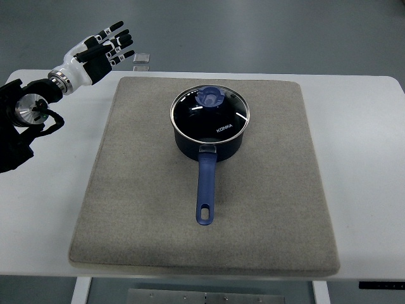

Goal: Open pot lid and place left with left hand
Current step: 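Raise the left hand and move it toward the pot lid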

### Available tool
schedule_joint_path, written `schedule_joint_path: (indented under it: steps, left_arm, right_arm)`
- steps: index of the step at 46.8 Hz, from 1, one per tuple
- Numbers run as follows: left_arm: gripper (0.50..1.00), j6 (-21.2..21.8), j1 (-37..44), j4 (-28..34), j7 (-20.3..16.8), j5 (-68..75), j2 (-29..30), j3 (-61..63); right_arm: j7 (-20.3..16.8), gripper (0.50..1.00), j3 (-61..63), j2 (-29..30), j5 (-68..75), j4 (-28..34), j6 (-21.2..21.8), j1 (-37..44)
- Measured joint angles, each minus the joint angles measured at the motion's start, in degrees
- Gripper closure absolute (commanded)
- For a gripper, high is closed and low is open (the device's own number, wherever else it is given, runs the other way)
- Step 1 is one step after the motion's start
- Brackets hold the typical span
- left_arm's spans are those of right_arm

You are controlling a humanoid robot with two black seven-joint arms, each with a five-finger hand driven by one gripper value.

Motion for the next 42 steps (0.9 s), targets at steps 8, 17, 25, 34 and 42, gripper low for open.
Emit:
schedule_joint_path:
  steps: [8, 17, 25, 34, 42]
  left_arm:
    - [0.508, 0.2, 0.3, -0.1, -0.1, 0.0, -0.2, 0.0]
    - [0.508, 0.6, 0.4, 0.2, -0.1, -0.1, -0.3, -0.1]
    - [0.508, -0.6, 0.2, 0.0, -0.2, -0.2, 0.0, -0.6]
    - [0.508, -3.1, 0.4, 0.2, -0.6, -0.2, 0.4, -0.7]
    - [0.508, -3.6, -0.1, 0.6, -4.5, 2.2, 0.7, -0.3]
  right_arm:
    - [0.0, 0.585, 0.0, 0.0, 0.0, 0.0, 0.0, 0.0]
    - [0.0, 0.585, 0.0, 0.0, 0.0, 0.0, 0.0, 0.0]
    - [0.0, 0.585, 0.0, 0.0, 0.0, 0.0, 0.0, 0.0]
    - [0.0, 0.585, 0.0, 0.0, 0.0, 0.0, 0.0, 0.0]
    - [0.0, 0.585, 0.0, 0.0, 0.0, 0.0, 0.0, 0.0]
